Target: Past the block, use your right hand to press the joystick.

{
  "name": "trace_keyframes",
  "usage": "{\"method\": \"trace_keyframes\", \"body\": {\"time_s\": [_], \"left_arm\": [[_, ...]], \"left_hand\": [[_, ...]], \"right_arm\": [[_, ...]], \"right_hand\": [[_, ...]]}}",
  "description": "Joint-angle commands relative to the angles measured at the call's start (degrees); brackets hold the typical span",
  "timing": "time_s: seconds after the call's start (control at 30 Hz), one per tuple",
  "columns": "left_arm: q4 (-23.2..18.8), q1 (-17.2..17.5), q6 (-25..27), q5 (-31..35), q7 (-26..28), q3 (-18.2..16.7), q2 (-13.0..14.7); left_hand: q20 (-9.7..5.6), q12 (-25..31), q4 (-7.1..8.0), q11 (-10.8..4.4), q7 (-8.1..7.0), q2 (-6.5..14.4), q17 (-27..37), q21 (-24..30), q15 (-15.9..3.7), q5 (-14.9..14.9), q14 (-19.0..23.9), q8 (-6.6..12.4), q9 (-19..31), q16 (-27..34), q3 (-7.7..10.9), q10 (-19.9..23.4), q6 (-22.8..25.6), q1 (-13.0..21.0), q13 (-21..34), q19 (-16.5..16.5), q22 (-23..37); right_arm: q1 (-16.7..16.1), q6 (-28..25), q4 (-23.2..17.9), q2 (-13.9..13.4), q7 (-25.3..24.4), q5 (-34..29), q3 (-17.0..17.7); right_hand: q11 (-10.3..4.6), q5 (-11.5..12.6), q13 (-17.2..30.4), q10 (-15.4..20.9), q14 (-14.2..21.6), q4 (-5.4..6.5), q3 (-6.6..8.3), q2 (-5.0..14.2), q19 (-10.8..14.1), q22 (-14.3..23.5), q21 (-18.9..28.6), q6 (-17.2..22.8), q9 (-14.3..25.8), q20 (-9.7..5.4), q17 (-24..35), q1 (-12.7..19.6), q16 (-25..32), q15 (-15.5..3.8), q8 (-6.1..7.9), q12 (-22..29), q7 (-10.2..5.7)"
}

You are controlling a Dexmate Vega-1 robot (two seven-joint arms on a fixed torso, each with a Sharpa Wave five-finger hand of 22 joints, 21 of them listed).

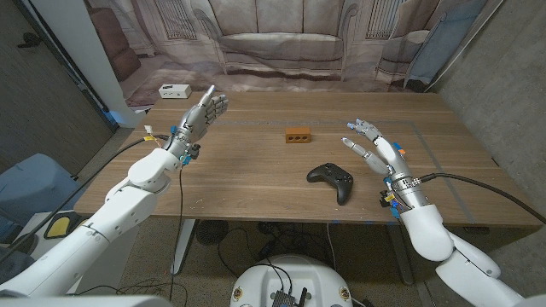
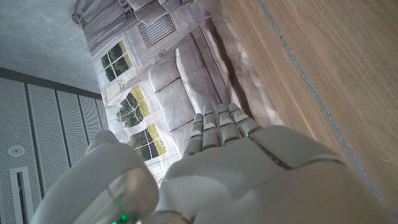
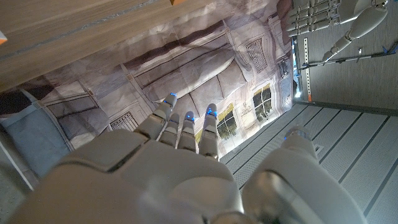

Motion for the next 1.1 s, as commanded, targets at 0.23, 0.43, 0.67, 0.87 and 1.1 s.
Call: {"method": "trace_keyframes", "body": {"time_s": [0.23, 0.43, 0.67, 0.87, 1.1], "left_arm": [[3.7, -2.6, -0.6, -0.4, -1.2, 1.4, -1.5], [3.4, -2.5, -1.0, -0.1, -1.0, 1.1, -1.2], [3.7, -2.6, -1.1, -0.4, -1.3, 1.2, -1.3], [3.7, -2.5, -1.4, -0.4, -1.5, 1.3, -1.3], [3.3, -1.9, -1.7, -0.4, -1.6, 1.0, -0.8]], "left_hand": [[-0.03, -0.1, -0.2, -0.12, -0.07, 0.0, 0.1, -0.2, -0.09, -0.1, 0.2, -0.13, 0.3, -0.2, 0.12, 0.3, 0.8, 0.3, 0.1, -0.1, 0.2], [0.0, -0.2, -0.23, -0.09, -0.13, 0.0, 0.1, -0.2, -0.04, -0.2, 0.3, -0.12, 0.3, -0.2, 0.11, 0.3, 0.8, 0.3, 0.1, -0.1, 0.2], [-0.01, -0.2, -0.27, -0.03, -0.18, 0.1, 0.1, -0.2, -0.09, -0.2, 0.3, -0.09, 0.3, -0.2, 0.1, 0.3, 1.0, 0.3, 0.1, -0.1, 0.2], [0.03, -0.2, -0.31, 0.1, -0.1, 0.1, 0.1, -0.3, 0.08, -0.2, 0.3, -0.08, 0.3, -0.2, 0.07, 0.4, 1.1, 0.3, 0.1, -0.1, 0.2], [0.08, -0.3, -0.34, -0.09, -0.13, 0.1, 0.1, -0.3, 0.1, -0.2, 0.3, -0.08, 0.3, -0.2, 0.05, 0.4, 1.2, 0.3, 0.1, -0.2, 0.2]], "right_arm": [[1.7, -7.4, -1.5, -3.1, -4.0, -7.9, -2.6], [1.1, -10.5, -3.1, -4.4, -5.1, -11.0, -2.9], [0.8, -13.1, -4.3, -5.5, -5.9, -13.1, -3.8], [0.7, -15.8, -5.7, -6.9, -5.1, -14.7, -4.6], [1.4, -18.5, -6.5, -8.1, -4.1, -16.1, -5.8]], "right_hand": [[-0.87, 0.5, 0.2, -1.1, -1.0, -0.31, -0.01, 0.27, -0.9, 0.1, -0.3, 0.5, 0.2, -0.34, 0.1, 0.6, -0.6, 0.12, -0.22, -0.4, -1.12], [-0.48, 0.6, 0.2, -1.3, -1.6, -0.32, -0.02, 0.28, -1.6, 0.1, -0.5, 0.6, 0.2, -0.33, 0.1, 0.5, -0.8, 0.12, -0.36, -0.5, -1.47], [-1.66, 0.8, 0.2, 0.7, -2.1, -0.37, -0.1, 0.16, -2.8, 0.1, -0.6, 2.2, 0.2, -0.68, 0.1, 0.4, -0.8, -1.07, -0.16, 0.3, -2.45], [-1.53, 0.9, 0.1, 0.7, -3.5, -0.35, -0.16, 0.1, -4.6, 0.2, -0.9, 4.0, 0.2, 0.27, 0.1, 0.2, -1.2, -0.32, 0.11, 0.1, -3.38], [-1.48, 1.0, 0.2, -1.4, -5.5, -0.17, -0.06, 0.57, -7.4, 0.2, -1.1, 6.8, 0.2, 1.71, 0.1, -0.1, -1.5, 0.2, 0.47, -0.6, -4.48]]}}
